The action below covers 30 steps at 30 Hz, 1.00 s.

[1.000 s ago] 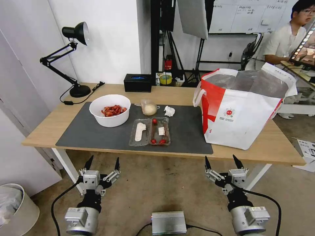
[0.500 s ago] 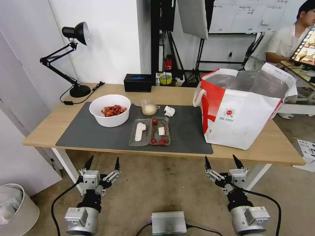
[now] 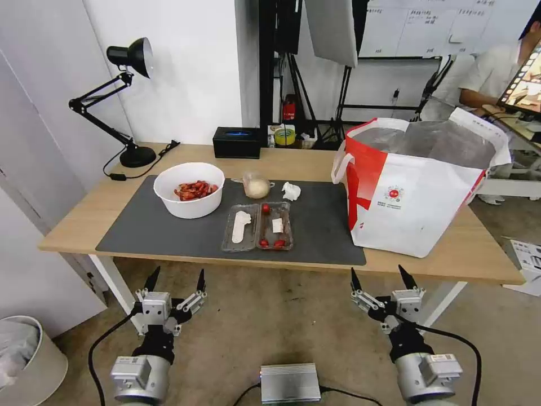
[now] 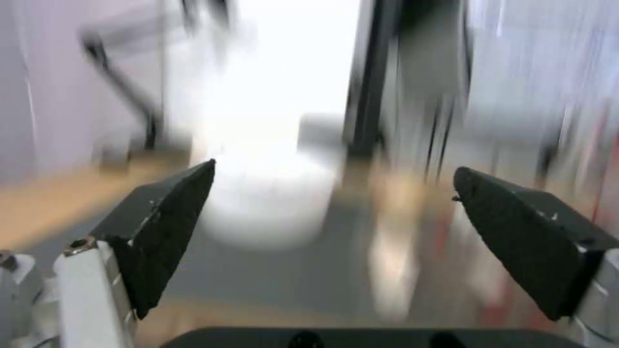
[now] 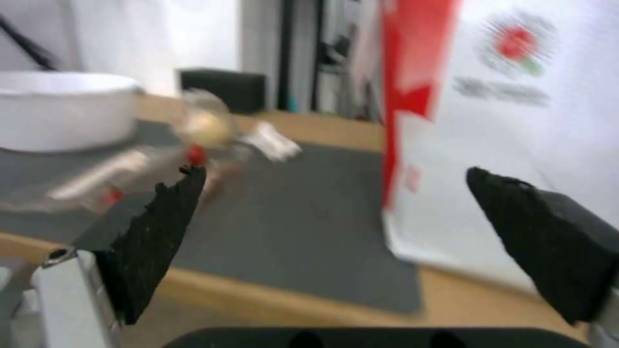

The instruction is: Pick up the trash from the table and place it into the takeout bag.

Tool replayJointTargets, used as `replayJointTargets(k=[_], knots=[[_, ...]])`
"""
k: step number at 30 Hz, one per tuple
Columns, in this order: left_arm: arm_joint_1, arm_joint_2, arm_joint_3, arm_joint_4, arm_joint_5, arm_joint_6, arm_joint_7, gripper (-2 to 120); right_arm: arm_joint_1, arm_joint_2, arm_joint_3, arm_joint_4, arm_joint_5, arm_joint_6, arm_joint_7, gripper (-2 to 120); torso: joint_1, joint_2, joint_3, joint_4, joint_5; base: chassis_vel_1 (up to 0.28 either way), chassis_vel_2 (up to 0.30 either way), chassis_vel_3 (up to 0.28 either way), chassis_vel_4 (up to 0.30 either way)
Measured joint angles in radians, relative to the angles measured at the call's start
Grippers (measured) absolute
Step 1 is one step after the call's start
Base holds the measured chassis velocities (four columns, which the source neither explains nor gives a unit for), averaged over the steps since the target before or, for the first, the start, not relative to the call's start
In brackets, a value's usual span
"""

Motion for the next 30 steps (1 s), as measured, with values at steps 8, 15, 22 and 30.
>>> replayJointTargets(k=[8,15,22,30], knots=[[-0.031,-0.006,0.025,0.011,-0.030,-0.021,-0.011,100,0.168,-0.229,-0.112,-0.047,0.107,-0.014,0.005,100,0.000,0.000,0.000,0.0008,-0.0002,0.000,0.000,0.000,0.000],[-0.013,0.030,0.028,0.013,-0.066,0.127,-0.011,100,0.140,-0.258,-0.115,-0.048,0.151,-0.056,0.005,100,0.000,0.000,0.000,0.0000,0.0003,0.000,0.000,0.000,0.000],[0.010,0.039,0.014,0.004,-0.096,0.180,-0.006,100,0.115,-0.284,-0.093,-0.045,0.186,-0.093,0.013,100,0.000,0.000,0.000,0.0002,0.0003,0.000,0.000,0.000,0.000],[0.022,0.024,0.023,0.012,-0.083,0.173,-0.004,100,0.117,-0.277,-0.098,-0.046,0.186,-0.091,0.017,100,0.000,0.000,0.000,0.0003,0.0002,0.000,0.000,0.000,0.000]])
